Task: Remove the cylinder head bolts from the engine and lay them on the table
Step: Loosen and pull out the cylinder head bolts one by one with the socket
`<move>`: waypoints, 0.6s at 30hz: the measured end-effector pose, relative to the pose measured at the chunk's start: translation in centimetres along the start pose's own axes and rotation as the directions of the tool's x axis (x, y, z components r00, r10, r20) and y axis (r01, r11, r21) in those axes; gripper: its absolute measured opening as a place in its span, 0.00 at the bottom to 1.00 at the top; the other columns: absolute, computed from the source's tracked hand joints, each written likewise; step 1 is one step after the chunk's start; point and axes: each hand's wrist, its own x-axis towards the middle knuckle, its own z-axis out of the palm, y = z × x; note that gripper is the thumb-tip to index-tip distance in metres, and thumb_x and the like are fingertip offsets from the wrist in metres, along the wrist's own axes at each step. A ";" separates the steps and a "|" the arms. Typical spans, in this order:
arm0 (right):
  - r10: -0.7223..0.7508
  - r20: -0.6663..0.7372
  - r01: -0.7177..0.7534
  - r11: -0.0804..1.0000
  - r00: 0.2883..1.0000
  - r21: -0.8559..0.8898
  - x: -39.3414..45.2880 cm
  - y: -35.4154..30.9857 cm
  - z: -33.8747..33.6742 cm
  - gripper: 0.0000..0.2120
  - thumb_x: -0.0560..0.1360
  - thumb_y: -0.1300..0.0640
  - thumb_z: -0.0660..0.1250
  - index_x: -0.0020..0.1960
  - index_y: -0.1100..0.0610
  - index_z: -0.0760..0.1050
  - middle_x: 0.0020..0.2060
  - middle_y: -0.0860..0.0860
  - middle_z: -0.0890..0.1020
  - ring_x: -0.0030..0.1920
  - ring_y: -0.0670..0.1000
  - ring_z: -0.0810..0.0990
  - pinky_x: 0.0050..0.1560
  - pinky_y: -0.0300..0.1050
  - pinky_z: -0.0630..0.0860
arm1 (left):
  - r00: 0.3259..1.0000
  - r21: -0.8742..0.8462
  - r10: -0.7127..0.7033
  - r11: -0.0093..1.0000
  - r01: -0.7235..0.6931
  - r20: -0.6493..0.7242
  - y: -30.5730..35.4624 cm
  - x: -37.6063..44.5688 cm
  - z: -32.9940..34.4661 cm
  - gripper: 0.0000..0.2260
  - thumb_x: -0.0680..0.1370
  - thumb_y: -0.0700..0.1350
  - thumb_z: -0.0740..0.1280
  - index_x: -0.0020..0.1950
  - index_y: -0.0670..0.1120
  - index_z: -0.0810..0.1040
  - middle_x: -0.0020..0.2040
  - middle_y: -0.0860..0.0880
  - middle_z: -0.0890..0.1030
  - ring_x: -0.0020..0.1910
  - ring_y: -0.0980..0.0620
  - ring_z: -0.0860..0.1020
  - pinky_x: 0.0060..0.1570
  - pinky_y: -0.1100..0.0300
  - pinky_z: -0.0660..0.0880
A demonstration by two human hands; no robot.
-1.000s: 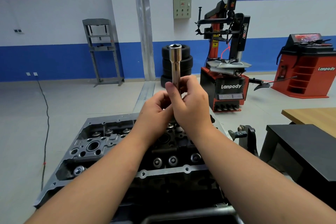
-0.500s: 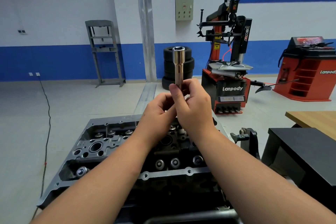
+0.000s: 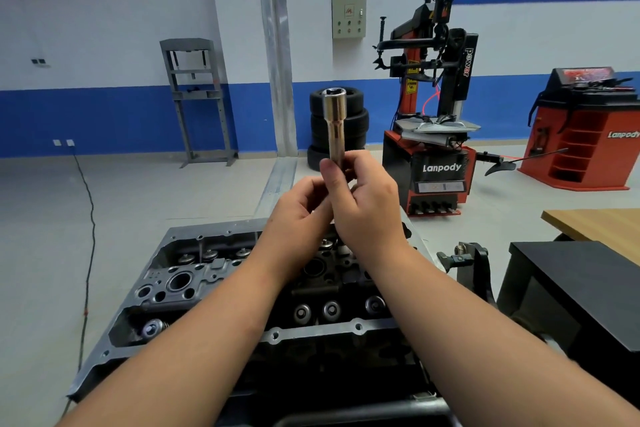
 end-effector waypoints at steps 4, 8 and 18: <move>0.047 0.037 -0.048 0.999 0.998 0.013 0.0 0.0 0.1 0.15 0.82 0.48 0.58 0.50 0.56 0.78 0.40 0.48 0.80 0.44 0.49 0.78 0.44 0.41 0.74 | 0.999 0.023 -0.008 1.000 0.007 0.047 0.2 -0.1 0.1 0.12 0.86 0.54 0.60 0.63 0.56 0.81 0.56 0.55 0.86 0.58 0.56 0.83 0.60 0.54 0.79; 0.040 0.019 -0.041 0.999 0.999 0.036 0.0 -0.2 -0.2 0.10 0.79 0.44 0.65 0.52 0.51 0.73 0.41 0.45 0.79 0.42 0.45 0.78 0.41 0.32 0.72 | 0.999 0.030 0.014 0.999 -0.016 0.035 0.2 -0.1 0.1 0.08 0.83 0.55 0.66 0.60 0.57 0.82 0.54 0.53 0.87 0.55 0.54 0.85 0.55 0.53 0.83; 0.046 0.021 -0.047 0.997 0.999 0.066 0.1 -0.3 0.0 0.08 0.81 0.50 0.59 0.51 0.50 0.75 0.42 0.48 0.81 0.46 0.45 0.78 0.45 0.35 0.73 | 0.995 0.004 0.015 1.000 -0.016 0.096 0.3 -0.3 0.1 0.11 0.86 0.53 0.60 0.64 0.58 0.81 0.59 0.57 0.86 0.62 0.58 0.82 0.62 0.57 0.77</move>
